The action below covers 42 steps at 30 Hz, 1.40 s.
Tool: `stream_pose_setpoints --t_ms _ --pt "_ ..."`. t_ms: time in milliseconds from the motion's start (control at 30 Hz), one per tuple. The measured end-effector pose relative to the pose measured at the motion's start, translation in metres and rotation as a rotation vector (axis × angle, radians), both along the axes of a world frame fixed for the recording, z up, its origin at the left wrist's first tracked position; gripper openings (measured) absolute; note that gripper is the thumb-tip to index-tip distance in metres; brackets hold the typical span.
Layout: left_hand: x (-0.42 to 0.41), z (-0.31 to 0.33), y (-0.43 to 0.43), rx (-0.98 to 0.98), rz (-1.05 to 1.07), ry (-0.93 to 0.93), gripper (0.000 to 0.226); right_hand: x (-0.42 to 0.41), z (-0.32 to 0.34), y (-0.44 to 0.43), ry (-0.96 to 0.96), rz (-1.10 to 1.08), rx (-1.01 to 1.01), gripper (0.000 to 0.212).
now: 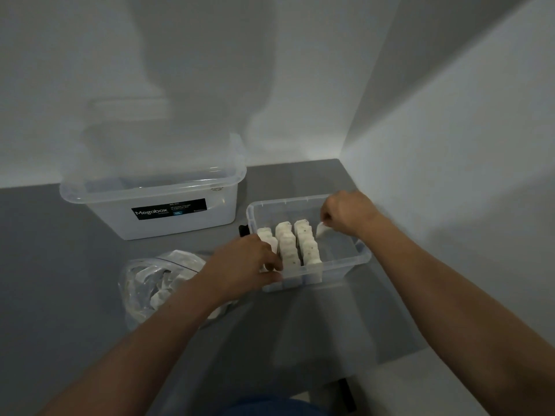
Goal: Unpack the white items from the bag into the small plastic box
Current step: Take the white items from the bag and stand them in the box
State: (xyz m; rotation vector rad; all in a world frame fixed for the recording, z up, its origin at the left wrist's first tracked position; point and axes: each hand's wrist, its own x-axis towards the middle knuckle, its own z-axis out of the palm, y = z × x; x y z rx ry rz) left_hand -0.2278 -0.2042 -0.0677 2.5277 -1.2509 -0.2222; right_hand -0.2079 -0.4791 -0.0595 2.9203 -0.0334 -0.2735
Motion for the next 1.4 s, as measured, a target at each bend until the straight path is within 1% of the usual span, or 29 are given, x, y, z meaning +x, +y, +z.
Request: stream_pose_setpoints --t_ms 100,167,400,500,533,633,700,767,833,900,1000,1067,1100,1167,1233,1267,1333,1367,1400 --pt "0.001 0.003 -0.001 0.010 -0.014 -0.001 0.028 0.005 -0.024 -0.001 0.030 0.030 -0.221 0.016" --pt "0.002 0.005 -0.002 0.014 -0.027 0.001 0.027 0.006 -0.034 -0.001 0.031 0.047 -0.273 0.014" --pt "0.001 0.002 0.000 -0.023 -0.017 0.014 0.027 0.007 -0.040 0.006 -0.032 0.009 -0.290 0.011" --pt "0.000 0.000 0.000 -0.040 -0.004 0.001 0.028 0.004 -0.043 0.008 -0.085 -0.005 -0.293 0.026" --pt "0.000 0.000 0.000 -0.044 -0.002 -0.004 0.028 0.004 -0.044 0.008 -0.078 -0.011 -0.300 0.027" --pt "-0.001 -0.003 0.000 -0.050 -0.013 -0.003 0.028 0.005 -0.048 0.002 -0.100 -0.040 -0.293 0.024" --pt "-0.002 -0.006 0.002 -0.054 -0.025 -0.010 0.030 0.005 -0.048 -0.001 -0.163 -0.042 -0.265 0.018" --pt "-0.003 -0.010 0.008 -0.074 -0.033 -0.006 0.033 0.000 -0.044 -0.002 -0.293 -0.046 -0.156 0.011" --pt "-0.005 -0.010 0.019 -0.149 -0.031 0.032 0.034 -0.008 -0.037 0.000 -0.412 -0.065 -0.003 0.006" --pt "-0.006 -0.009 0.038 -0.251 0.013 0.051 0.034 -0.018 -0.029 0.010 -0.499 -0.111 0.168 0.010" --pt "-0.008 -0.011 0.077 -0.448 0.214 0.065 0.031 -0.036 -0.014 0.045 -0.595 -0.109 0.483 0.019" --pt "-0.007 -0.015 0.106 -0.506 0.372 0.115 0.028 -0.047 -0.005 0.079 -0.639 -0.117 0.652 0.020" --pt "-0.005 -0.020 0.121 -0.492 0.417 0.127 0.027 -0.051 -0.002 0.097 -0.651 -0.127 0.726 0.020" --pt "0.002 -0.034 0.150 -0.405 0.432 0.080 0.020 -0.060 0.003 0.136 -0.693 -0.131 0.846 0.020" --pt "0.009 -0.049 0.176 -0.268 0.396 -0.016 0.015 -0.069 0.005 0.178 -0.734 -0.115 0.955 0.019" --pt "0.014 -0.057 0.187 -0.193 0.352 -0.076 0.018 -0.072 0.004 0.200 -0.719 -0.111 1.017 0.019" --pt "0.021 -0.073 0.204 -0.051 0.243 -0.165 0.028 -0.075 -0.001 0.242 -0.592 -0.078 1.104 0.017" --pt "0.025 -0.079 0.210 0.021 0.189 -0.184 0.031 -0.074 -0.009 0.259 -0.479 -0.043 1.103 0.017" --pt "0.028 -0.084 0.214 0.085 0.133 -0.192 0.033 -0.072 -0.020 0.274 -0.343 -0.001 1.059 0.017"
